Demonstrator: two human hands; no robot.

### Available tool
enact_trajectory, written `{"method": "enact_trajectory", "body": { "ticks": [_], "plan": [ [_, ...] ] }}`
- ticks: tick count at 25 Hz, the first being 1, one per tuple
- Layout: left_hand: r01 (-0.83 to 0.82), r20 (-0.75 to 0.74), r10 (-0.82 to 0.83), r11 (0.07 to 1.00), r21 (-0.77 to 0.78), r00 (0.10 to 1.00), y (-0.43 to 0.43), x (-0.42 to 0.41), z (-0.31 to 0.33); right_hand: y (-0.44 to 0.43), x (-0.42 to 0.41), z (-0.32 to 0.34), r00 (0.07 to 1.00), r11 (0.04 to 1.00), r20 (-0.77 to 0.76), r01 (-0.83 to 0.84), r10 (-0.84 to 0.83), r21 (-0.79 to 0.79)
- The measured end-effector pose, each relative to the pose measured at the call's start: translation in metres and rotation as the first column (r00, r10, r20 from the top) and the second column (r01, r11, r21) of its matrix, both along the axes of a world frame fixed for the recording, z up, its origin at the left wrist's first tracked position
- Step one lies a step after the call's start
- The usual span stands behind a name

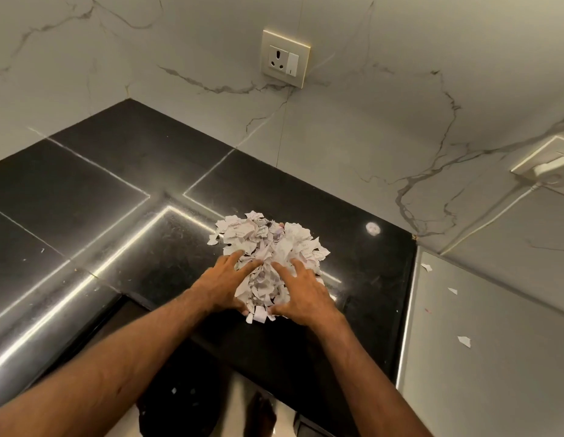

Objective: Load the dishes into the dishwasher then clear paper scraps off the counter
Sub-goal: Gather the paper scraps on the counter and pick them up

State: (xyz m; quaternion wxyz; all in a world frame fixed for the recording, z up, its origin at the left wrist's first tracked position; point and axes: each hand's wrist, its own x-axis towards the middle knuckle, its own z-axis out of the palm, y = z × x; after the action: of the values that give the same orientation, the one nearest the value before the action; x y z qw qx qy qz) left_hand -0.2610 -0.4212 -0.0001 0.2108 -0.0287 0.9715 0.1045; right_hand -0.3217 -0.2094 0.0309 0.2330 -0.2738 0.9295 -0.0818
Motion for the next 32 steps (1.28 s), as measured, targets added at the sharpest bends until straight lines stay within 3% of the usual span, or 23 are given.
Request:
{"method": "enact_trajectory", "body": {
  "ticks": [2, 4, 11, 18, 25, 32],
  "plan": [
    [0.024, 0.063, -0.026, 0.999, 0.032, 0.998, 0.006, 0.000, -0.002, -0.003, 0.006, -0.009, 0.999, 0.998, 0.046, -0.028, 0.025, 0.064],
    [0.034, 0.052, -0.036, 0.999, 0.028, 0.998, 0.014, -0.001, -0.004, -0.009, 0.007, -0.017, 1.000, 0.997, -0.003, -0.030, 0.030, 0.075],
    [-0.098, 0.011, 0.097, 0.990, 0.100, 0.995, 0.021, -0.007, -0.001, -0.008, 0.003, -0.015, 0.989, 1.000, -0.148, 0.010, -0.010, -0.002],
    [-0.085, 0.107, 0.069, 0.985, 0.151, 0.992, 0.036, -0.003, -0.002, 0.005, 0.005, -0.012, 0.998, 0.999, 0.046, -0.041, 0.039, 0.030],
    [-0.067, 0.172, 0.044, 0.989, 0.130, 0.984, 0.036, -0.002, 0.007, 0.014, -0.003, -0.011, 0.998, 0.998, -0.002, -0.065, 0.065, 0.012],
    [-0.051, 0.046, 0.047, 0.996, 0.076, 0.998, 0.059, 0.001, -0.002, 0.013, -0.014, -0.018, 0.989, 0.990, 0.032, -0.141, 0.141, -0.011]
  ]
}}
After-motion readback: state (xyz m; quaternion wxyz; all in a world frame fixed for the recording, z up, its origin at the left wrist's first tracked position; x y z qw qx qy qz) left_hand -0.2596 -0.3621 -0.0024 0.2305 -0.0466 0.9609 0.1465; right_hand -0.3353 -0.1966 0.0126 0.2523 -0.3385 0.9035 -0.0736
